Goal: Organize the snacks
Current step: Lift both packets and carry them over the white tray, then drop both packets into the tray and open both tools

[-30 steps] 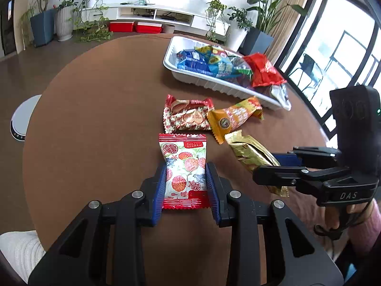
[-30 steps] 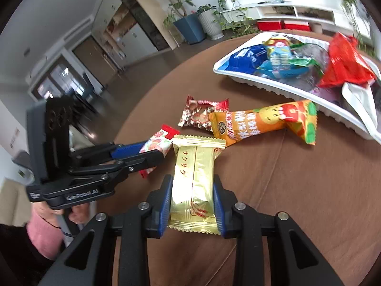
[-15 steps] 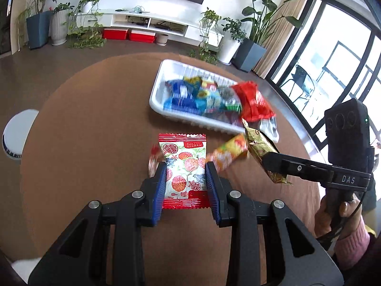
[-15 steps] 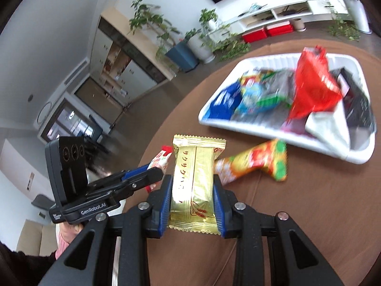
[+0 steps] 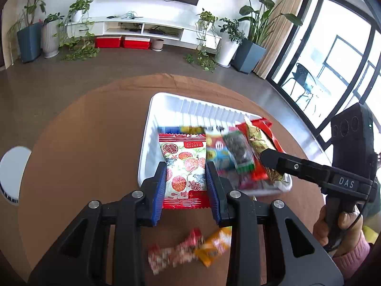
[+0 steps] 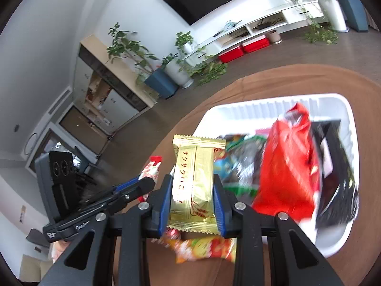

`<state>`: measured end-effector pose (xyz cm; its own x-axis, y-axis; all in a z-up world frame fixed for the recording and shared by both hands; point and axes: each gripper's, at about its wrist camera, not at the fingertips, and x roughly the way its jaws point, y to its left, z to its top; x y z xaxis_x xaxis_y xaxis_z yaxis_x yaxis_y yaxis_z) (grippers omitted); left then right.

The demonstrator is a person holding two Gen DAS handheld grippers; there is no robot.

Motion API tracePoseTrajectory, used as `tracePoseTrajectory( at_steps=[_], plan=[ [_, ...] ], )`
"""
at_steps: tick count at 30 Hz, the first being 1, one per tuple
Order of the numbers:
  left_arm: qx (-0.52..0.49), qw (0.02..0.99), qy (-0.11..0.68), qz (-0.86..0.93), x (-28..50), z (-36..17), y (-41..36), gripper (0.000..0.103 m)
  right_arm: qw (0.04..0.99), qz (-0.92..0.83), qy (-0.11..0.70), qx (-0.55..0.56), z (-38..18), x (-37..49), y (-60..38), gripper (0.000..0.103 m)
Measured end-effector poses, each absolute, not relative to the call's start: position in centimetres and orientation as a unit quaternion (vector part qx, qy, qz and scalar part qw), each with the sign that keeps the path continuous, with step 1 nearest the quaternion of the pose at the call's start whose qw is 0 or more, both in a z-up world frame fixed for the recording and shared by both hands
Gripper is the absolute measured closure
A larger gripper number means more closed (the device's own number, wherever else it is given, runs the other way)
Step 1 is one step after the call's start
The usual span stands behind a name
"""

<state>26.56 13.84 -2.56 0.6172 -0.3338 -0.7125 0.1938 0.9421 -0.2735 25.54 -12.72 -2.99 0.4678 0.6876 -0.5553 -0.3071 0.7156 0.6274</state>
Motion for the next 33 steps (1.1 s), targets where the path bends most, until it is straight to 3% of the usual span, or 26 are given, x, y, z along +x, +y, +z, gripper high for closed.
tracePoseTrajectory(
  at_steps=[20,24,28,33],
  plan=[
    [-0.016,0.882,0.452,-0.134,39.6,-5.8,10.3,0.069,0.855,0.245,0.422,0.178,-4.6,31.2,-11.9,0.067],
    [-0.009,0.886,0.445,-0.130,40.3,-6.0,10.1,0.063,0.858,0.241,0.420,0.170,-4.8,30.9,-12.1,0.065],
    [-0.009,0.893,0.434,-0.122,40.0,-5.8,10.3,0.062,0.861,0.242,0.414,0.170,-4.7,30.2,-12.4,0.057],
    [-0.008,0.905,0.410,-0.114,37.2,-4.2,11.1,0.059,0.870,0.246,0.395,0.163,-3.3,28.5,-12.9,0.055]
  ],
)
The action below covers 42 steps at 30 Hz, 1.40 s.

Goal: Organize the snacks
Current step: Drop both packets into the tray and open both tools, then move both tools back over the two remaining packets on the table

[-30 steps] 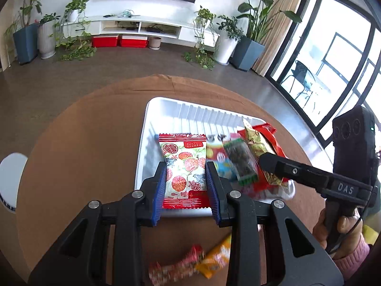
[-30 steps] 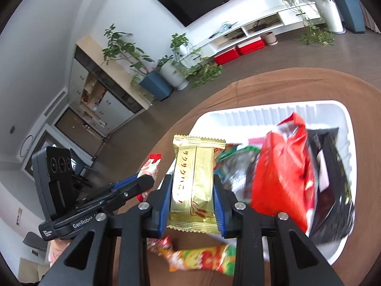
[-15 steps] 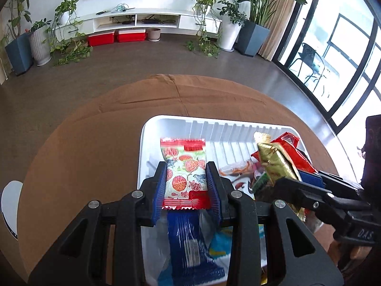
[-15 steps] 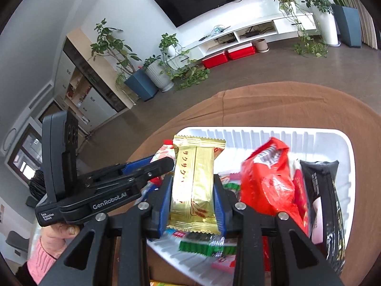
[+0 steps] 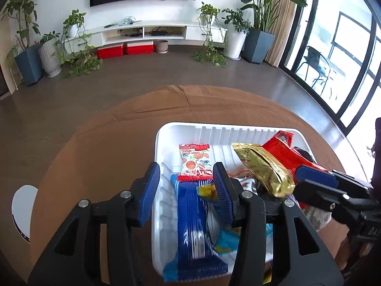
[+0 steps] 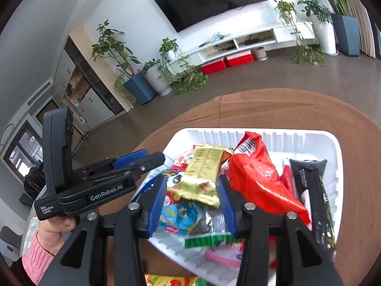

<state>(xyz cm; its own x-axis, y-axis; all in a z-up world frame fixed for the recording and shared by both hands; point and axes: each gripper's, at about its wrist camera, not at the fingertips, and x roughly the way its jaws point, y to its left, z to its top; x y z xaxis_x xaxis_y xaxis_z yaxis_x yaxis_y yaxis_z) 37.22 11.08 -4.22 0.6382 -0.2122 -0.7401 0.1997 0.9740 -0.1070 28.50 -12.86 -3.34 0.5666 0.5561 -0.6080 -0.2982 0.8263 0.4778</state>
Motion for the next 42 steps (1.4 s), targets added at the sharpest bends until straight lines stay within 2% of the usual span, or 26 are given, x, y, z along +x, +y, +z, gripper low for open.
tracePoseTrajectory(
  at_steps=[2,9,16,23,33,42],
  plan=[
    [-0.013,0.909,0.402,-0.112,35.6,-3.6,11.6,0.058,0.876,0.245,0.385,0.155,-2.6,27.7,-12.9,0.050],
    [-0.026,0.918,0.380,-0.110,29.0,-2.1,13.4,0.056,0.890,0.263,0.356,0.107,-0.4,23.0,-12.4,0.042],
    [-0.023,0.920,0.378,-0.095,22.1,-2.3,14.5,0.053,0.877,0.299,0.373,0.034,-2.5,18.3,-9.9,0.039],
    [-0.044,0.917,0.387,-0.089,17.4,-3.5,15.9,0.052,0.865,0.321,0.386,-0.017,-4.0,18.4,-8.0,0.036],
    [-0.049,0.915,0.391,-0.085,15.7,-3.3,16.9,0.051,0.833,0.338,0.438,-0.026,-6.3,21.6,-7.2,0.034],
    [-0.037,0.913,0.396,-0.086,15.3,-3.1,17.0,0.050,0.793,0.358,0.492,-0.015,-8.2,19.9,-8.5,0.034]
  ],
)
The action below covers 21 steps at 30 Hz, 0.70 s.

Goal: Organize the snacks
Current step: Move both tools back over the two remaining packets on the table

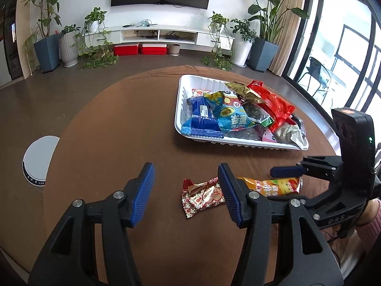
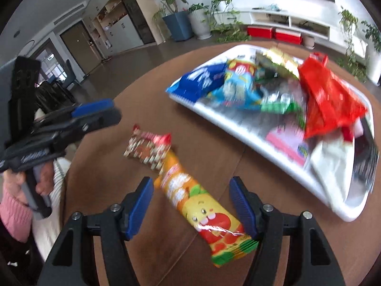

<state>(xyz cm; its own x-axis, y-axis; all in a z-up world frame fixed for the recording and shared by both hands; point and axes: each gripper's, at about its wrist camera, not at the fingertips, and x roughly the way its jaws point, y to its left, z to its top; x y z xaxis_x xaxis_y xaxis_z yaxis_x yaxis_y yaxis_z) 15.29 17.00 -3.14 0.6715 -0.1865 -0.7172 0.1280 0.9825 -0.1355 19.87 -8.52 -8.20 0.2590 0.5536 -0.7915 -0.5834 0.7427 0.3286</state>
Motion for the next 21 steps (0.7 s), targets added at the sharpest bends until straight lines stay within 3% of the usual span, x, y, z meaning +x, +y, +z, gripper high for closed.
tracePoseTrajectory(
  at_steps=[10,21],
  plan=[
    [-0.003,0.911,0.399,-0.101,14.5,-4.0,16.1,0.049,0.786,0.381,0.487,-0.023,-7.5,13.7,-9.9,0.031],
    [0.052,0.905,0.405,-0.121,14.9,-4.7,14.5,0.044,0.815,0.348,0.453,-0.096,-7.0,13.5,-7.9,0.031]
  ],
)
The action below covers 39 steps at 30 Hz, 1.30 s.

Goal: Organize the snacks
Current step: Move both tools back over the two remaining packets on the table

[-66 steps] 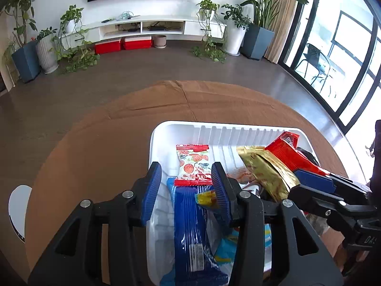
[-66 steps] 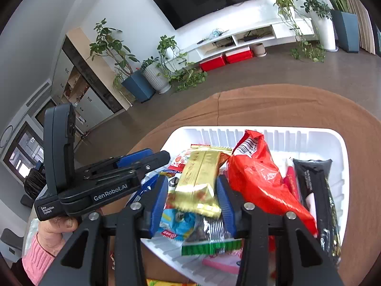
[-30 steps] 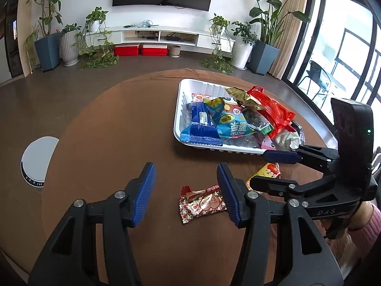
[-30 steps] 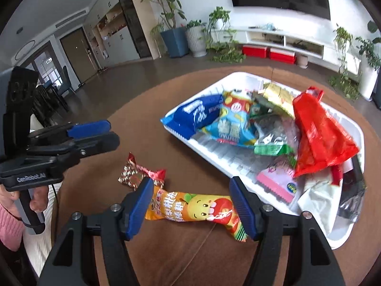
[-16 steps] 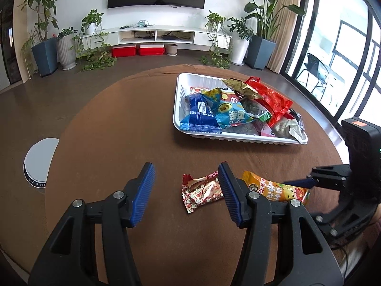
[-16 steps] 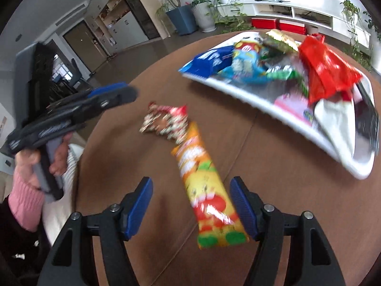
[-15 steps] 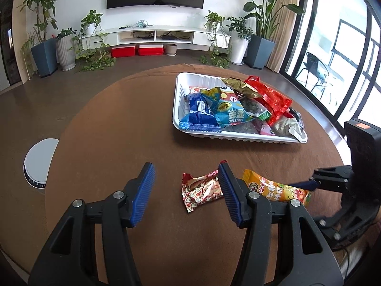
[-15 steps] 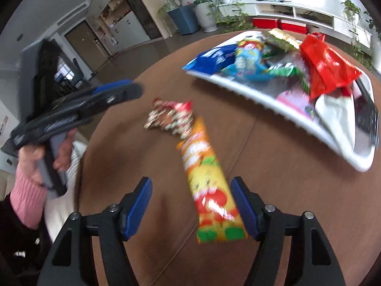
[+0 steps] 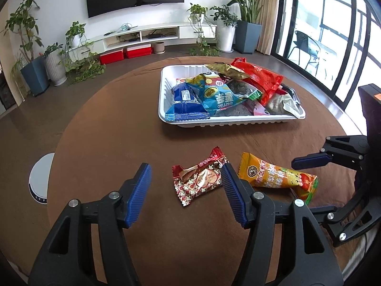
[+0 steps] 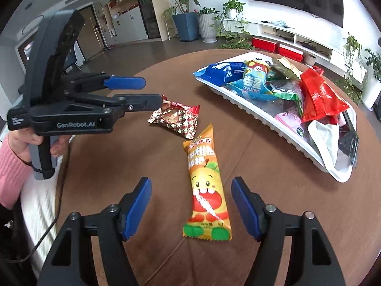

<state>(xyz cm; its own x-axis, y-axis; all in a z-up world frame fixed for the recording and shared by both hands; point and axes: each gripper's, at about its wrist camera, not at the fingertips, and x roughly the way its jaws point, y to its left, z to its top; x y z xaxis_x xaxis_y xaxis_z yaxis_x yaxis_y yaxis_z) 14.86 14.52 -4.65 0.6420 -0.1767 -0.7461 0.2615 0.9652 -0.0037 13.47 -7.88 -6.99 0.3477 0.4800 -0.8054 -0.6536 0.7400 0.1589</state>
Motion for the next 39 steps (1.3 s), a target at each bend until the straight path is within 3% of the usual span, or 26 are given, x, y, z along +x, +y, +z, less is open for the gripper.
tracePoseTrajectory(
  at_steps=[17,39],
  plan=[
    [0.200,0.873,0.412,-0.170,15.8,-7.2,11.0,0.041,0.811,0.343,0.459,-0.118,-8.2,13.9,-6.3,0.031],
    [0.258,0.843,0.423,-0.210,19.3,-10.0,8.5,0.038,0.813,0.336,0.460,-0.116,-8.8,13.8,-6.3,0.031]
  ],
)
